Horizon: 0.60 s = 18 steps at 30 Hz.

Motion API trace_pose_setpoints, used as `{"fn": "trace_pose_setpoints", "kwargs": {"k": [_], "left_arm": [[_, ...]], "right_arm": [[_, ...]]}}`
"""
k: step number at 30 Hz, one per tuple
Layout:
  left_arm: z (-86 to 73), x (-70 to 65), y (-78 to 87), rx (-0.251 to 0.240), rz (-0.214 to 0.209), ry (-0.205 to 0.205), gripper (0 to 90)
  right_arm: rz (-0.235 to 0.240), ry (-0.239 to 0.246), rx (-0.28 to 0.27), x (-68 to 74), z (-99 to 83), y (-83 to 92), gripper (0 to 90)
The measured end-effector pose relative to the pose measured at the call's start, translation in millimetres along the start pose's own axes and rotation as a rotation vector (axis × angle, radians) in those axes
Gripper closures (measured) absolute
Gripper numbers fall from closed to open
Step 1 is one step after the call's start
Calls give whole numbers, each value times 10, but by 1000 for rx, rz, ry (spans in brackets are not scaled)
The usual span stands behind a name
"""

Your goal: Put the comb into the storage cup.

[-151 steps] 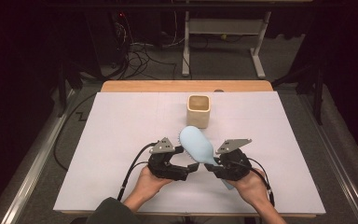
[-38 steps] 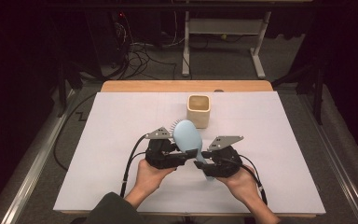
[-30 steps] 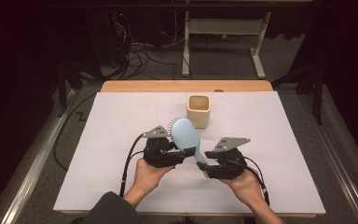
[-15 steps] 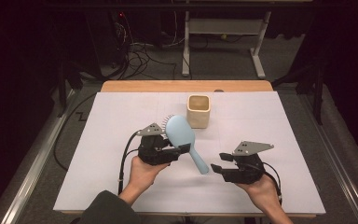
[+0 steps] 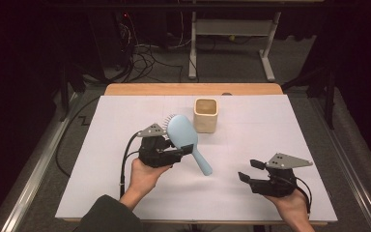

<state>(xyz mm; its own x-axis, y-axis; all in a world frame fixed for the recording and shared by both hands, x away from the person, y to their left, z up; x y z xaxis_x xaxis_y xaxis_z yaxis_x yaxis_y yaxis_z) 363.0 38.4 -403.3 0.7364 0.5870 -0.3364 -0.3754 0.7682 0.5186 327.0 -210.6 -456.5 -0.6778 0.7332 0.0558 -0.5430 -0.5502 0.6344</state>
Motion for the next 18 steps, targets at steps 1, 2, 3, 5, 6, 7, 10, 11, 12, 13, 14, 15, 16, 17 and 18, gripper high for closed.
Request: {"fn": "trace_pose_setpoints", "kwargs": {"k": [1, 2, 3, 5, 6, 7, 10, 11, 12, 13, 14, 15, 16, 17, 18], "left_arm": [[12, 0, 8, -3, 1, 0, 539], [22, 4, 16, -5, 3, -1, 539], [32, 9, 25, -6, 6, -3, 539], [53, 15, 42, -7, 11, -6, 539], [64, 19, 50, -9, 14, -7, 539], [76, 24, 59, -8, 16, -10, 538], [118, 41, 82, -14, 20, -9, 539], [128, 47, 87, -15, 21, -8, 539], [140, 53, 92, -17, 22, -6, 539], [151, 61, 97, -16, 25, -8, 539], [163, 69, 102, -18, 32, -7, 539], [175, 75, 107, -19, 34, -7, 539], [187, 81, 112, -21, 35, -6, 539], [197, 82, 117, -22, 34, -2, 539], [210, 83, 122, -26, 33, 0, 538]], "right_arm": [[-7, -1, -6, -20, -21, 13, 357], [-13, -4, -11, -38, -43, 23, 353], [-20, -6, -12, -58, -70, 34, 351], [-33, -9, -25, -91, -117, 62, 342], [-41, -13, -38, -108, -136, 80, 338], [-45, -16, -47, -126, -156, 96, 337], [-49, -28, -71, -167, -217, 139, 334], [-49, -36, -85, -182, -246, 152, 333], [-49, -41, -88, -192, -266, 159, 333], [-49, -66, -104, -215, -313, 178, 320], [-49, -66, -104, -215, -313, 178, 320], [-53, -70, -116, -225, -332, 188, 320], [-57, -70, -122, -230, -351, 197, 320], [-62, -69, -125, -237, -367, 203, 320], [-66, -68, -126, -244, -382, 204, 320]]}}
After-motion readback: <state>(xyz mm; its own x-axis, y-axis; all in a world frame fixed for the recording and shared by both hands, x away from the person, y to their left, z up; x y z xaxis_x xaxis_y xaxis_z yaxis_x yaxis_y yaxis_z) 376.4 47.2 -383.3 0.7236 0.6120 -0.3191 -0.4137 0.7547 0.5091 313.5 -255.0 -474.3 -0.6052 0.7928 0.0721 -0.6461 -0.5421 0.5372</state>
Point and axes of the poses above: each handheld gripper's, and its own axes: y roughly backward along the jaws, z roughly out of its top, x roughly to its left, the point moved 8 cm from there along -y, roughly forward along the jaws, and after that the axes turned 5 degrees about x, right-handed, at the moved point
